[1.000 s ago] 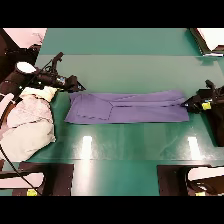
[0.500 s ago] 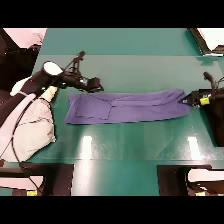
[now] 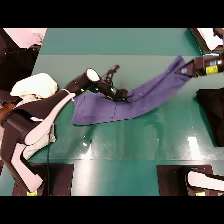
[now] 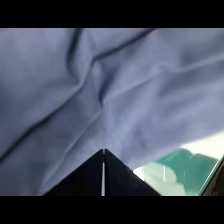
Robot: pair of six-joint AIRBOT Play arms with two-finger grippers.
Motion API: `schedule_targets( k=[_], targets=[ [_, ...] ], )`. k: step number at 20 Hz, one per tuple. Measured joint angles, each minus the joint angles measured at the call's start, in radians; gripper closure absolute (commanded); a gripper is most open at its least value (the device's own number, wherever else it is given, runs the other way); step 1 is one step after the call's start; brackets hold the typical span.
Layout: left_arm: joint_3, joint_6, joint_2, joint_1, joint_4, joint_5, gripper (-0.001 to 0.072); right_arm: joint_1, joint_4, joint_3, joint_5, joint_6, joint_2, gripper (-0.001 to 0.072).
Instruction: Fold the shirts.
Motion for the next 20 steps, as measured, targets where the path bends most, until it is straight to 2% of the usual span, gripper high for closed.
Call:
schedule_targets(
  k=[6, 12, 16, 20],
  targets=[
    [0.025, -0.014, -0.058, -0.031, 0.001, 0.025, 0.0683, 0.2, -0.007, 0.158, -0.005, 0.029, 0.006, 0.0701],
    [0.051, -0.014, -0.052, -0.036, 0.016, 0.002, 0.0684, 0.301, -0.045, 0.197, -0.013, 0.033, 0.008, 0.0702],
    [0.067, -0.014, 0.027, -0.008, 0.11, -0.05, 0.0683, 0.332, -0.05, 0.202, -0.021, 0.033, 0.004, 0.0701],
    [0.071, -0.032, 0.163, 0.122, 0.253, -0.15, 0.0683, 0.4, -0.051, 0.203, -0.048, 0.034, -0.028, 0.0701]
  ],
)
